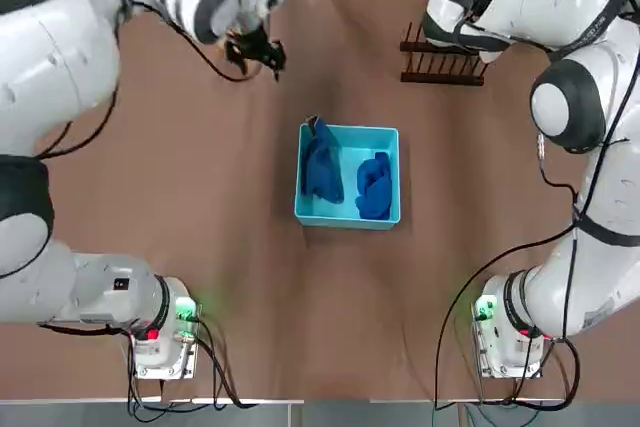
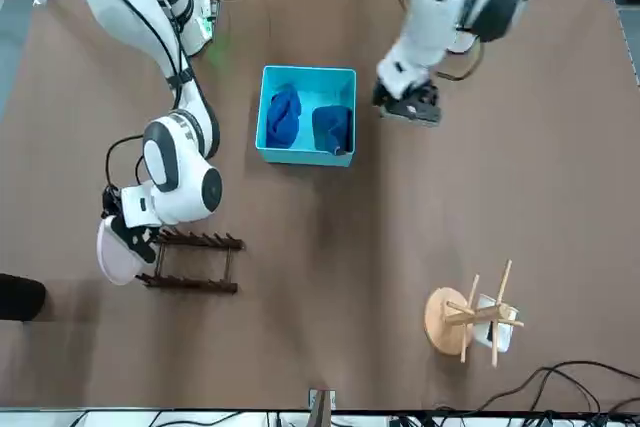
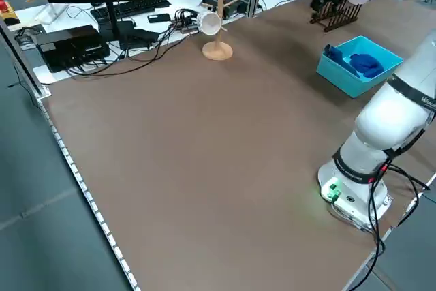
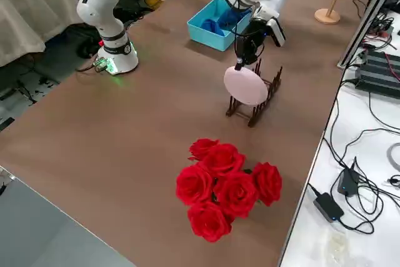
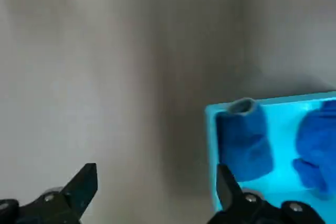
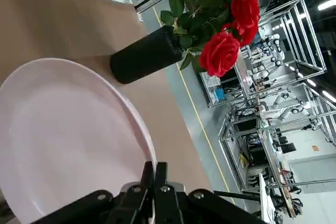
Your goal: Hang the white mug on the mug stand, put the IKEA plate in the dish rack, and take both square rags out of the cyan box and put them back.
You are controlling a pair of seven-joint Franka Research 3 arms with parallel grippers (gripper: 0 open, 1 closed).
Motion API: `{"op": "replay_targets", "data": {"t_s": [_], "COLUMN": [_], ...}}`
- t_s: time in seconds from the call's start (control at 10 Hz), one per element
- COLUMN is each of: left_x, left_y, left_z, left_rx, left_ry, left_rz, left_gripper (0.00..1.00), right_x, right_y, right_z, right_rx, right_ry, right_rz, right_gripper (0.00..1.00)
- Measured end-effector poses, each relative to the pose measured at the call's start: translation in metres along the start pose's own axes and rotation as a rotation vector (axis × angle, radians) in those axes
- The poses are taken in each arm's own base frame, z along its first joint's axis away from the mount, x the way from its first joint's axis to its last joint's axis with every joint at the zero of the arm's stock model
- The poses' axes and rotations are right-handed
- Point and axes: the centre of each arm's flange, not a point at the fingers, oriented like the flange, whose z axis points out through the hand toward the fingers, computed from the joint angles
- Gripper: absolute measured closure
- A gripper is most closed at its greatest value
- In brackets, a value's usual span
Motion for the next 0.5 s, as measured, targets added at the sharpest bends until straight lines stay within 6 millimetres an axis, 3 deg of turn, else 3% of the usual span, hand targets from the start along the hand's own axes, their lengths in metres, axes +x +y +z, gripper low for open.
{"op": "replay_targets", "data": {"t_s": [0.2, 0.5], "left_x": [-0.01, -0.035], "left_y": [0.05, 0.113], "left_z": [0.029, 0.085], "left_rx": [-0.091, -0.096], "left_ry": [0.024, 0.048], "left_rz": [-0.061, -0.114], "left_gripper": [0.0, 0.0], "right_x": [-0.003, -0.006], "right_y": [-0.006, -0.009], "right_z": [0.0, -0.005], "right_rx": [-0.002, 0.0], "right_ry": [0.002, 0.01], "right_rz": [-0.006, 0.001], "right_gripper": [0.97, 0.97]}}
